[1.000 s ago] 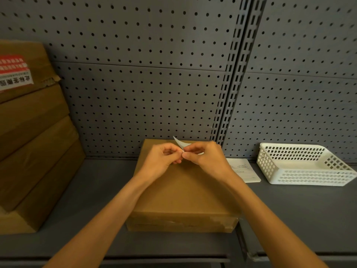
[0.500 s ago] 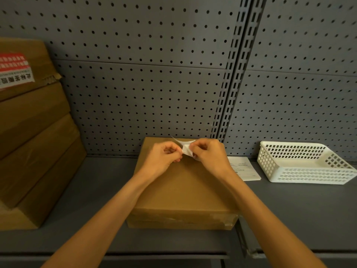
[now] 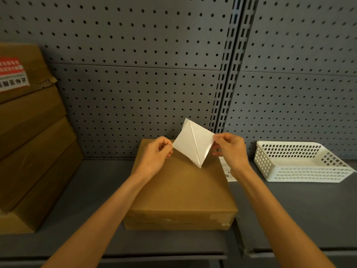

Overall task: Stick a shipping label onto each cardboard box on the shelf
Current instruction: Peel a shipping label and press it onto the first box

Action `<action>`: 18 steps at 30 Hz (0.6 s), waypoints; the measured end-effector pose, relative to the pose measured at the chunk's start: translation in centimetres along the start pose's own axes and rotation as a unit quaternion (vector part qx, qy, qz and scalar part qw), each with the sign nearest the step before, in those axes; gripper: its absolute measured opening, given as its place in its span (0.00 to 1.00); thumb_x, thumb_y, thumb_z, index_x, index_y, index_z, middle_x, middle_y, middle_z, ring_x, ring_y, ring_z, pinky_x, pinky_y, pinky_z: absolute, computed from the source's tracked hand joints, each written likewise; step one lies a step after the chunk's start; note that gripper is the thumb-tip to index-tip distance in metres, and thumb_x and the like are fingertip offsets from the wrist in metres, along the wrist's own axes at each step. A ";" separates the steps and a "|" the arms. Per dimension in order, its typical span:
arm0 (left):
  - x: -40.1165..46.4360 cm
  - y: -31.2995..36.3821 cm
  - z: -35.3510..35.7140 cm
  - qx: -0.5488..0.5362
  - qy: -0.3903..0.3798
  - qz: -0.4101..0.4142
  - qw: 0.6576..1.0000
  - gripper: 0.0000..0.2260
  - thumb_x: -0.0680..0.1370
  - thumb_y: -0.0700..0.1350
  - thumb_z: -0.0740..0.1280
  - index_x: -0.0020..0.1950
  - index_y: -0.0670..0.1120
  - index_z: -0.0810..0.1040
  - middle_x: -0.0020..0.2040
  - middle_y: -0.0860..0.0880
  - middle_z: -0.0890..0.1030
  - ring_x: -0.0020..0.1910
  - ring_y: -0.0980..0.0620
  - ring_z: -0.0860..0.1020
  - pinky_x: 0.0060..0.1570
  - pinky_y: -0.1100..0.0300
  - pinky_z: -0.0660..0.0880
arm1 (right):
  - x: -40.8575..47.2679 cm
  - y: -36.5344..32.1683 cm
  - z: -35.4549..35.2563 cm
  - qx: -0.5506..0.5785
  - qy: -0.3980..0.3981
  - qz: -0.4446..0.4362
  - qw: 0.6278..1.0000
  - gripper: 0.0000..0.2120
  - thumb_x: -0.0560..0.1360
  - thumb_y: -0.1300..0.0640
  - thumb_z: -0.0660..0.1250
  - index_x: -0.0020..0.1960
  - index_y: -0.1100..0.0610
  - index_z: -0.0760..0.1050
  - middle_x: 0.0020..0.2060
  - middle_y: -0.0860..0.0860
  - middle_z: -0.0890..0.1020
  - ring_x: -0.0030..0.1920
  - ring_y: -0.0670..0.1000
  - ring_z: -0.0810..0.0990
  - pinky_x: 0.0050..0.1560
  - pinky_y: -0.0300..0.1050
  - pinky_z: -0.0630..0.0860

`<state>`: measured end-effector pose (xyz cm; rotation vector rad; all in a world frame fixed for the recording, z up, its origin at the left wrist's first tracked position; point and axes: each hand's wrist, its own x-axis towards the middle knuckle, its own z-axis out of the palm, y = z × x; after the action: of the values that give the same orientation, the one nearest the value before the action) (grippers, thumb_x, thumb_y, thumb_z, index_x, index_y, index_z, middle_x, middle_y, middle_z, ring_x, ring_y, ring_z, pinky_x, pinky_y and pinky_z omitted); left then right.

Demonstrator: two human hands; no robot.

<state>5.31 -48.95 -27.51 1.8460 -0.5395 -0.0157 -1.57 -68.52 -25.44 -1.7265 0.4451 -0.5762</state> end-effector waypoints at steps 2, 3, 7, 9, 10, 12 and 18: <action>0.2 -0.2 0.0 0.009 0.005 -0.003 1.000 0.08 0.80 0.41 0.60 0.42 0.47 0.74 0.39 0.51 0.77 0.39 0.57 0.75 0.44 0.65 0.72 | 0.2 0.0 -0.5 0.002 0.013 0.001 1.000 0.07 0.79 0.60 0.62 0.50 0.60 0.79 0.40 0.53 0.82 0.38 0.51 0.81 0.40 0.44 0.81; 0.4 -0.3 -0.2 0.016 0.009 -0.005 1.000 0.08 0.80 0.41 0.60 0.42 0.48 0.74 0.39 0.51 0.77 0.39 0.56 0.75 0.45 0.65 0.73 | 0.2 0.0 -0.8 0.003 0.019 0.001 1.000 0.07 0.79 0.60 0.62 0.50 0.60 0.78 0.40 0.54 0.82 0.39 0.51 0.81 0.40 0.44 0.81; 1.1 -0.7 -1.2 0.015 0.029 -0.020 0.999 0.07 0.80 0.40 0.59 0.45 0.45 0.74 0.40 0.50 0.77 0.40 0.56 0.74 0.43 0.67 0.72 | 0.5 0.0 -2.0 0.008 0.045 0.001 0.999 0.08 0.80 0.60 0.60 0.49 0.60 0.77 0.40 0.55 0.82 0.38 0.51 0.81 0.37 0.42 0.80; 1.5 -1.0 -2.0 0.023 0.044 -0.027 0.998 0.08 0.81 0.40 0.59 0.44 0.45 0.74 0.40 0.50 0.76 0.40 0.56 0.74 0.43 0.66 0.71 | 0.6 0.0 -2.6 0.011 0.055 -0.002 0.998 0.08 0.80 0.60 0.60 0.50 0.61 0.77 0.39 0.55 0.82 0.37 0.51 0.82 0.36 0.40 0.79; 1.7 -1.1 -2.3 0.024 0.052 -0.030 0.998 0.08 0.81 0.40 0.58 0.44 0.46 0.74 0.40 0.50 0.76 0.40 0.56 0.74 0.43 0.66 0.71 | 0.6 -0.1 -3.0 0.014 0.061 -0.004 0.998 0.08 0.80 0.60 0.60 0.50 0.61 0.77 0.38 0.54 0.82 0.36 0.51 0.82 0.35 0.40 0.80; 2.0 -1.4 -2.7 0.020 0.066 -0.037 0.997 0.08 0.81 0.40 0.58 0.45 0.45 0.74 0.40 0.50 0.76 0.40 0.55 0.74 0.42 0.66 0.71 | 0.7 -0.1 -3.6 0.017 0.069 -0.005 0.997 0.08 0.80 0.61 0.59 0.50 0.62 0.76 0.36 0.53 0.81 0.35 0.50 0.81 0.34 0.38 0.80; 2.9 -1.6 -2.5 0.020 0.070 -0.055 0.996 0.08 0.80 0.41 0.58 0.44 0.45 0.74 0.41 0.49 0.77 0.41 0.54 0.74 0.44 0.63 0.72 | 0.6 0.0 -5.2 0.011 0.092 -0.006 0.996 0.08 0.80 0.62 0.58 0.49 0.62 0.76 0.37 0.54 0.81 0.36 0.51 0.81 0.36 0.40 0.79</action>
<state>9.14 -47.42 -27.33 1.8987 -0.3419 0.0511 -4.17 -72.92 -24.48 -1.6622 0.5563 -0.7512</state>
